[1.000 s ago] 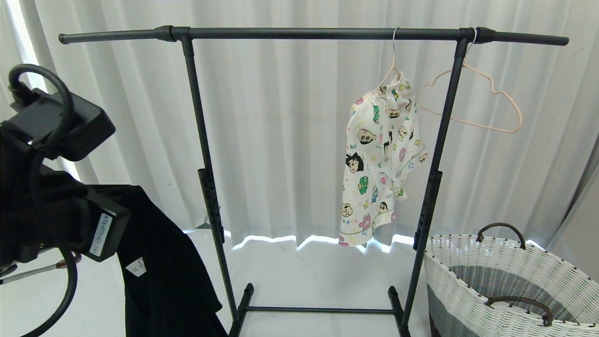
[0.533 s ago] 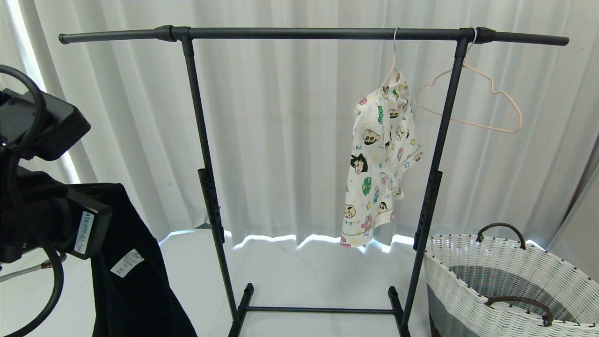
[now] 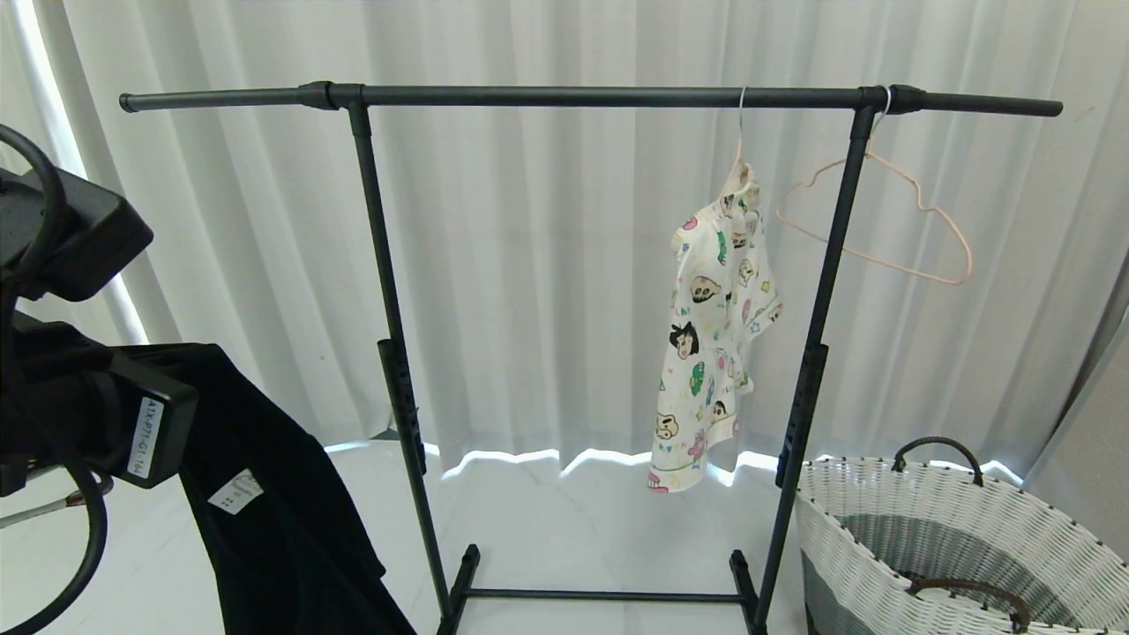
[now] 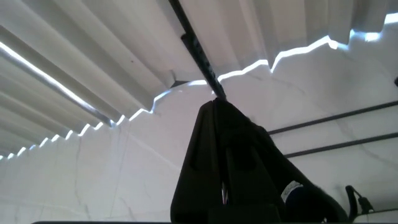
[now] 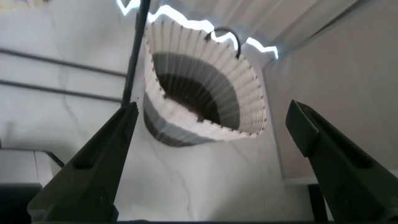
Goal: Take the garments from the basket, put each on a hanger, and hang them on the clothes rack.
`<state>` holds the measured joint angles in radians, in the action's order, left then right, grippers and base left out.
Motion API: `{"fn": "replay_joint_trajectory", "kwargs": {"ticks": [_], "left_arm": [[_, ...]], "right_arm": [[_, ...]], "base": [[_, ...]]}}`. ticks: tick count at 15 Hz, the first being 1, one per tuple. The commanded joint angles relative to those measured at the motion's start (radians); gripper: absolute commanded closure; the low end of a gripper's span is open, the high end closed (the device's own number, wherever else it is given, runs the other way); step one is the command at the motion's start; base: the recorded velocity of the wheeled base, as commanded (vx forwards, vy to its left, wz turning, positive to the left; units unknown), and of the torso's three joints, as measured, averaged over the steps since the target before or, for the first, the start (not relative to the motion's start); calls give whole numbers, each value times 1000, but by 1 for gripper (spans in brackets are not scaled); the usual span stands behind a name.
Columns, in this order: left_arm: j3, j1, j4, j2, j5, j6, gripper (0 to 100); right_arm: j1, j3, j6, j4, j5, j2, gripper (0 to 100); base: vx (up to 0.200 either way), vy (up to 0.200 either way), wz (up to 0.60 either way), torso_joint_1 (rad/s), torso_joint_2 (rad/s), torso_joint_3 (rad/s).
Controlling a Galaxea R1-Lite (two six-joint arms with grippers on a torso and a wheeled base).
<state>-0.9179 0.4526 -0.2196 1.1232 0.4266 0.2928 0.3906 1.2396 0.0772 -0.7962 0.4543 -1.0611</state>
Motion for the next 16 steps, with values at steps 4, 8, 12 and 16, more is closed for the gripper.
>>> {"fn": "replay_joint_trajectory", "kwargs": {"ticks": [4, 8, 12, 16], "left_arm": [[2, -3, -1, -11, 1, 0, 100], [7, -46, -1, -13, 1, 0, 100], [13, -46, -1, -19, 1, 0, 100], [14, -46, -1, -17, 1, 0, 100]], "right_arm": [[-1, -6, -1, 2, 1, -10, 0], [-1, -6, -4, 2, 0, -14, 0], [-1, -37, 1, 40, 1, -17, 0], [-1, -61, 3, 92, 0, -17, 0]], "base": [[0, 0, 0, 182, -471, -284], [0, 0, 0, 193, -469, -279], [0, 0, 0, 214, -490, -282], [0, 0, 0, 224, -505, -279]]}}
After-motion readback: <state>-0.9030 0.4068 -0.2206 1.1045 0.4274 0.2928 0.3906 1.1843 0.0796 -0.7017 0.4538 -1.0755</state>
